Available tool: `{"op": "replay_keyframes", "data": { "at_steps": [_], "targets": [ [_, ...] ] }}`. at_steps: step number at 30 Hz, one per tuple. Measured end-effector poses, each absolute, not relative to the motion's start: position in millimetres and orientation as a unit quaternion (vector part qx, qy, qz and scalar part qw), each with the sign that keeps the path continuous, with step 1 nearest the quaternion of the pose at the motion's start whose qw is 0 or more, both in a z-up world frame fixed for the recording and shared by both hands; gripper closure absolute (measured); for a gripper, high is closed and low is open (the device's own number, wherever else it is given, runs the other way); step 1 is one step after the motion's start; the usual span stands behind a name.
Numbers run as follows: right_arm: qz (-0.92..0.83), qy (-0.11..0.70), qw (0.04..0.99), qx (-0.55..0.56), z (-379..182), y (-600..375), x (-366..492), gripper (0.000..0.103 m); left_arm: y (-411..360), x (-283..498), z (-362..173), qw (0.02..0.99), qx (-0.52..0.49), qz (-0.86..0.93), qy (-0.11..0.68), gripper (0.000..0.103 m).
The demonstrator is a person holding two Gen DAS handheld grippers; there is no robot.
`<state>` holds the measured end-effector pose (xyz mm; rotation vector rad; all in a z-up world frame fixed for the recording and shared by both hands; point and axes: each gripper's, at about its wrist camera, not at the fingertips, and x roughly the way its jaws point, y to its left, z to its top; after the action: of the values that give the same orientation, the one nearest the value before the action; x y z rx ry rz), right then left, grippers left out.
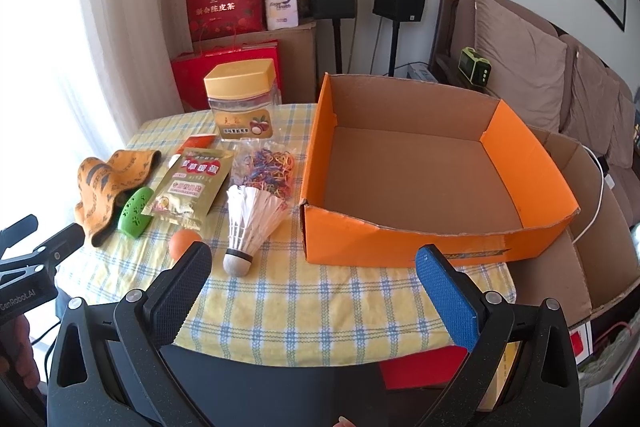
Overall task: Organize objects
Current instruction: 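Move the right gripper toward the orange ball on the cloth, then close the right gripper on the orange ball and lift it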
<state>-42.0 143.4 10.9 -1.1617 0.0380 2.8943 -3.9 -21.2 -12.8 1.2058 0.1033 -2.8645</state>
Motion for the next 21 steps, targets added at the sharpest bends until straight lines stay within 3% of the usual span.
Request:
{"op": "replay_keyframes", "data": {
  "at_steps": [9,21],
  "targets": [
    [0.922,0.040,-0.085,-0.375,5,134,-43,0.000,-40,-3,-17,-0.040,0.387,-0.920,0.056,0.000],
    [0.914,-0.013,-0.121,-0.388,-15,89,-66,0.005,-67,-9,-37,-0.013,0.409,-0.909,0.079,0.000]
  ]
}}
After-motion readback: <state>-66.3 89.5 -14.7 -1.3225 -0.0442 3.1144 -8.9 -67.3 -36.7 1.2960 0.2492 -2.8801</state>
